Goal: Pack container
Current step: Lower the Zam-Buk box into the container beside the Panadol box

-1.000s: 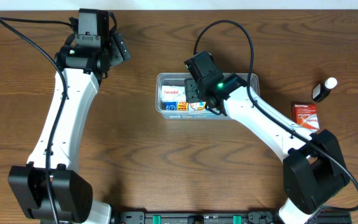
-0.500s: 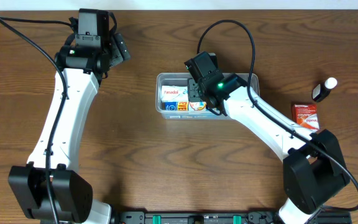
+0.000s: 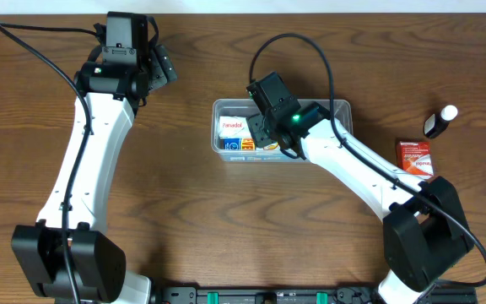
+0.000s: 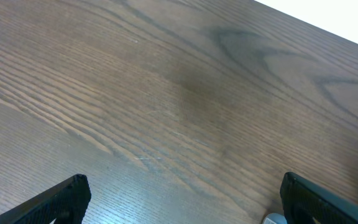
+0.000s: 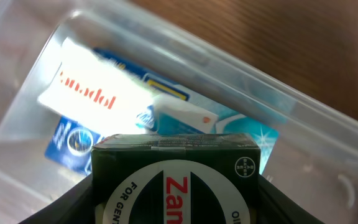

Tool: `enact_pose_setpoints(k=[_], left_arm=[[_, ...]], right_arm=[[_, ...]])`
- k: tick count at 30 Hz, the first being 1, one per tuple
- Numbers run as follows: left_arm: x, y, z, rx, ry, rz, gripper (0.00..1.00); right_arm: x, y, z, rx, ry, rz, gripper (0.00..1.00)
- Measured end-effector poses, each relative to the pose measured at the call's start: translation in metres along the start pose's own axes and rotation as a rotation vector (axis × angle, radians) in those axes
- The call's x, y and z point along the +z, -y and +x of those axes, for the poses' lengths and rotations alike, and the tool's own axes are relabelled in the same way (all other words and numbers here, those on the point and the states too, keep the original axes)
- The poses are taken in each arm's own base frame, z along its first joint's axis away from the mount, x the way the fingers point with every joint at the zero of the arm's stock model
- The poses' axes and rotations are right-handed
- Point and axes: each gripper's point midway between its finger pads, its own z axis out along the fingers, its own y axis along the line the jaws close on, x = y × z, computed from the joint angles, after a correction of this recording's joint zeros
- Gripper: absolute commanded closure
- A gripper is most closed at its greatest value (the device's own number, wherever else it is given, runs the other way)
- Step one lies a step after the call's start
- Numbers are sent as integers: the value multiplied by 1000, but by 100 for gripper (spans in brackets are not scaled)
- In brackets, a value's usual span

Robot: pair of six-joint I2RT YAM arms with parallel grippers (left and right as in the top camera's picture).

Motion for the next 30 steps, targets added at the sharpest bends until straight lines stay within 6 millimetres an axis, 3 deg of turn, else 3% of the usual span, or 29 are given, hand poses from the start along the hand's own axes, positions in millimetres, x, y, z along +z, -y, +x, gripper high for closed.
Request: enact_pose_setpoints(k=[2,10,16,22,23,30], left_arm=[[0,0,0,0,0,0,2],[0,0,0,0,0,0,2],[0,0,0,0,0,0,2],[0,0,0,0,0,0,2],[0,0,0,0,0,0,2],[0,0,0,0,0,0,2]], right_arm=[[0,-1,1,-110,-5,-9,88],[0,-6,7,-554,-20,-42,89],[-3,-25,20,-693,-31,-177,90],[-8,-43,35,-728,-52,-306,83],[-9,-44,36,-730,-57,-314,75],[-9,-43,38,-731,-60,-325,51]])
